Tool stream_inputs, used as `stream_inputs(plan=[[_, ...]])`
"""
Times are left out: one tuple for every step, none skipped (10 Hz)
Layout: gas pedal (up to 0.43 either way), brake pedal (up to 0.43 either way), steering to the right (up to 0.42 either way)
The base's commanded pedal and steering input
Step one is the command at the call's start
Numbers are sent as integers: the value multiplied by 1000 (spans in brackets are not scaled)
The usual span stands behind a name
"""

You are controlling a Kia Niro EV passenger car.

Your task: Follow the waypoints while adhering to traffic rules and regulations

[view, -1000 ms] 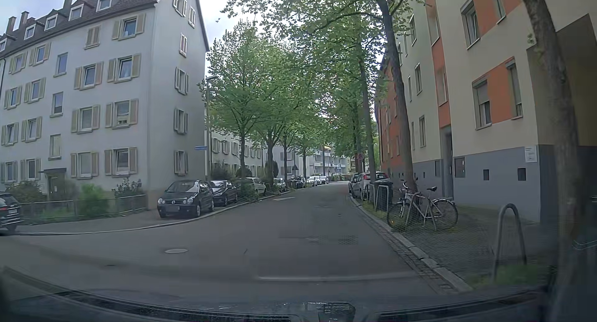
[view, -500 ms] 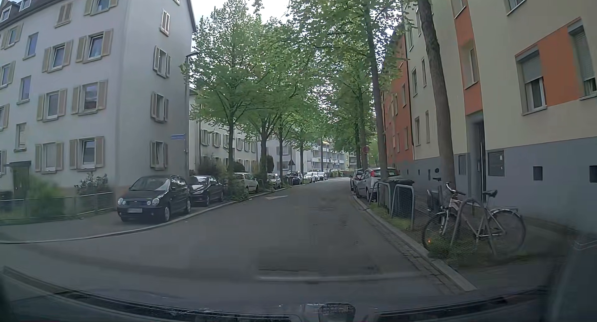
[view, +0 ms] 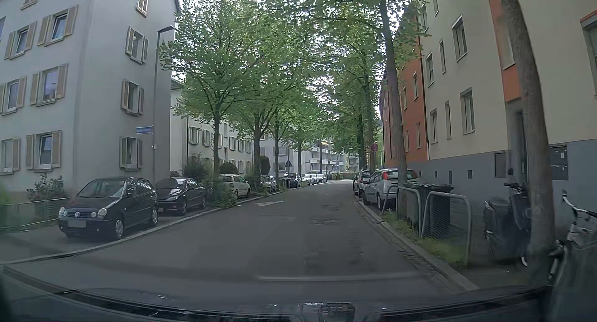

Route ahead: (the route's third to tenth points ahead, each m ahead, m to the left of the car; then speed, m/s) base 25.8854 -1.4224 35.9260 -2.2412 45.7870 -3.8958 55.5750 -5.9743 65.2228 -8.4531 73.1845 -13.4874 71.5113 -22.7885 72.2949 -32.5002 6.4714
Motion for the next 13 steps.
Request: stream_inputs(plan=[[59,0,6],[59,0,7],[59,0,8],[59,0,8],[59,0,8],[59,0,10],[59,0,13],[59,0,13],[59,0,11],[59,0,12],[59,0,18],[59,0,21],[59,0,19]])
